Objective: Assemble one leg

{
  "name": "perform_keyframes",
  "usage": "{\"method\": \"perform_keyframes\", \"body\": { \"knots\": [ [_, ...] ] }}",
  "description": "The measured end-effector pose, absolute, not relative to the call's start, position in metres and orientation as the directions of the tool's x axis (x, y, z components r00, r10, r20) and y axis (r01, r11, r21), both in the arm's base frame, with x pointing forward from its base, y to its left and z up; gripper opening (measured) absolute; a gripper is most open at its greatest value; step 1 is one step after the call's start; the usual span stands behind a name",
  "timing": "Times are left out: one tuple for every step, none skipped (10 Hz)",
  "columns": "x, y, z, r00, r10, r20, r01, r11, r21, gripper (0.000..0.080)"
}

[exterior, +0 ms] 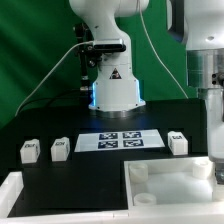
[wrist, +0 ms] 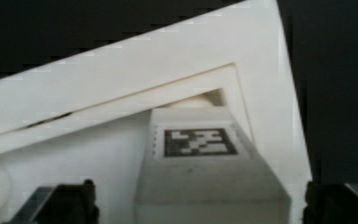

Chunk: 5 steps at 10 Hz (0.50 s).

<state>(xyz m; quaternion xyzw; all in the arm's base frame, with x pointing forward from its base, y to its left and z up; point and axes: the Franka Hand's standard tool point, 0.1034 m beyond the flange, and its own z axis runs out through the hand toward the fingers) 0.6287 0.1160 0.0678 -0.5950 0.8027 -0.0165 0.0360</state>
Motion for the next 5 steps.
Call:
{"method": "perform_keyframes", "body": {
  "knots": [
    [0.629, 0.116, 0.068, -0.288, -0.957, -0.038, -0.955, 0.29, -0.069, 0.0637],
    [0.629, 0.117, 0.068, -0.286, -0.957, -0.038, -0.955, 0.288, -0.071, 0.0646],
    [0.633, 0.12, 0.075, -0.285, -0.957, -0.057, -0.952, 0.29, -0.102, 0.0646],
    [0.637, 0.125, 0.084, -0.286, -0.955, -0.075, -0.947, 0.294, -0.129, 0.0646],
    [0.641, 0.129, 0.091, -0.296, -0.95, -0.097, -0.94, 0.308, -0.149, 0.0648]
  ]
}}
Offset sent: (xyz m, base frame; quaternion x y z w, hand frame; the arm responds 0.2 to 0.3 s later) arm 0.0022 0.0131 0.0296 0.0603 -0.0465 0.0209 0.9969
